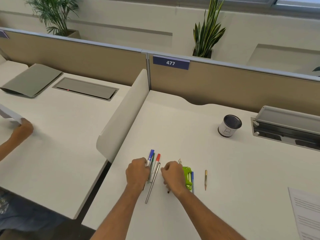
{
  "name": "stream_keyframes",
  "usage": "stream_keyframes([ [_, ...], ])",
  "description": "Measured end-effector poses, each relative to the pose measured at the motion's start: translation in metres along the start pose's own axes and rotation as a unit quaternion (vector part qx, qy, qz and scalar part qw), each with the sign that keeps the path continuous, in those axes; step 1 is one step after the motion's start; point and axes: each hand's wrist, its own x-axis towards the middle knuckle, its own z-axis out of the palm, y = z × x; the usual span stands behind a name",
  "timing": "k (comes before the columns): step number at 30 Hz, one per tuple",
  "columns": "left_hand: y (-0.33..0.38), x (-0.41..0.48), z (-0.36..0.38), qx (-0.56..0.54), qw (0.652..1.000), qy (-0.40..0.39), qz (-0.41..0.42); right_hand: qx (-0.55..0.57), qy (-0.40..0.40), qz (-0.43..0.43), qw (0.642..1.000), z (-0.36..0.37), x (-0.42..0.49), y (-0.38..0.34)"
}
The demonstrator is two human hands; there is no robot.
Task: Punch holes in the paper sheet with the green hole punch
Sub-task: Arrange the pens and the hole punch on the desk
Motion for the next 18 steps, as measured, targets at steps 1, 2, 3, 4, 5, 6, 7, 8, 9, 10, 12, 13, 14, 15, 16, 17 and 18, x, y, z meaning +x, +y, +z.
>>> stream_keyframes([
  [1,0.0,0.0,0.0,-0.011,1.0,0.003,0.0,-0.001,0.028,-0.004,1.0,-0.01,-0.005,0.007],
  [2,-0.001,0.0,0.0,-0.019,1.0,0.004,-0.001,-0.002,0.06,-0.001,0.998,-0.021,-0.009,0.014],
  [3,-0.001,-0.001,-0.001,-0.021,1.0,0.006,-0.001,-0.002,0.098,0.007,0.995,-0.032,-0.014,0.024],
  [4,-0.002,-0.001,-0.001,-0.015,1.0,0.009,0.0,-0.001,0.136,0.019,0.99,-0.045,-0.018,0.035],
  [5,-0.003,-0.002,-0.001,-0.006,1.0,0.014,0.004,0.001,0.17,0.031,0.985,-0.056,-0.02,0.047],
  [6,-0.005,-0.003,0.0,0.004,1.0,0.022,0.013,0.005,0.196,0.041,0.98,-0.066,-0.022,0.062],
  [7,-0.004,-0.006,0.0,0.008,0.999,0.035,0.024,0.007,0.21,0.052,0.976,-0.074,-0.021,0.077],
  [8,-0.002,-0.009,0.002,0.005,0.998,0.049,0.04,0.007,0.211,0.067,0.975,-0.082,-0.02,0.09],
  [9,0.003,-0.014,0.003,-0.005,0.997,0.058,0.058,0.004,0.201,0.086,0.976,-0.086,-0.019,0.102],
  [10,0.01,-0.021,0.006,-0.014,0.995,0.06,0.075,0.0,0.184,0.104,0.977,-0.089,-0.017,0.112],
  [12,0.028,-0.034,0.017,-0.023,0.992,0.031,0.116,-0.007,0.147,0.118,0.982,-0.091,-0.014,0.122],
  [13,0.038,-0.041,0.024,-0.024,0.991,0.01,0.133,-0.017,0.132,0.114,0.985,-0.089,-0.013,0.125],
  [14,0.047,-0.047,0.031,-0.025,0.99,-0.011,0.141,-0.031,0.118,0.108,0.987,-0.087,-0.013,0.126],
  [15,0.055,-0.052,0.038,-0.028,0.989,-0.031,0.141,-0.044,0.108,0.102,0.988,-0.083,-0.012,0.126],
  [16,0.06,-0.055,0.044,-0.03,0.989,-0.046,0.135,-0.056,0.104,0.098,0.988,-0.08,-0.012,0.125],
  [17,0.066,-0.057,0.049,-0.028,0.99,-0.056,0.127,-0.065,0.101,0.096,0.988,-0.077,-0.011,0.124],
  [18,0.068,-0.058,0.053,-0.021,0.991,-0.061,0.12,-0.077,0.098,0.093,0.988,-0.075,-0.011,0.122],
])
